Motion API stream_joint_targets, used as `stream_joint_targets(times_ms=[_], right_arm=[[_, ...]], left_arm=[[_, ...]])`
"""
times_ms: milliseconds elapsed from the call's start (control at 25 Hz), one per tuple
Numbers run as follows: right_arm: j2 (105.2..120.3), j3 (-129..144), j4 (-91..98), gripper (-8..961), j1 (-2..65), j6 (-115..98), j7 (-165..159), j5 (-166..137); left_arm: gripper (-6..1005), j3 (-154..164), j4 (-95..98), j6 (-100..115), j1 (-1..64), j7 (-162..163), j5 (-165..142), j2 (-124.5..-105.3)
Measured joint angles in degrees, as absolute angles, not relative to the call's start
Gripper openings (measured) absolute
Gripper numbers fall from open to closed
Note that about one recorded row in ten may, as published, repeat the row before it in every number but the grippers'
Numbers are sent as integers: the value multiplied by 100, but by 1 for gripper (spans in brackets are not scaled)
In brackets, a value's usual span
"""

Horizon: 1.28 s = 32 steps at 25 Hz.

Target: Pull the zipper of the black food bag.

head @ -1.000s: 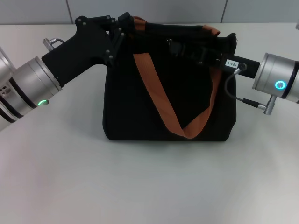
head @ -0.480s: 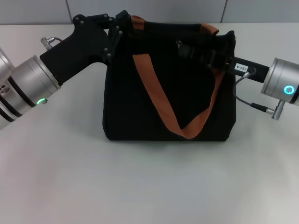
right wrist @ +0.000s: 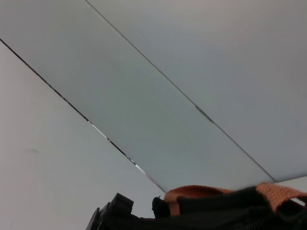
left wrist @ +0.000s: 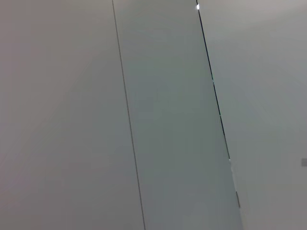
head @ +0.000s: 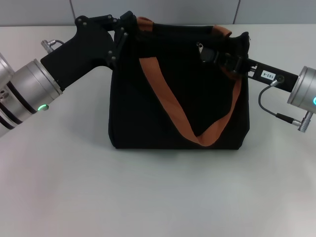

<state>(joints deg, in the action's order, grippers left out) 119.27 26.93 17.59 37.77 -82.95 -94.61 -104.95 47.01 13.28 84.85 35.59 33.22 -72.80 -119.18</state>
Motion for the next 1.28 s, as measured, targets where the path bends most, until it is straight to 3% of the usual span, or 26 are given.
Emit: stream_joint_targets(times_ms=[1280], right_arm=[[11927,2681,2279,-3,3147,-8454,-9667,-10105]], left_arm=[[61,4702,1326,8338,3576,3322,-7204,-11918]])
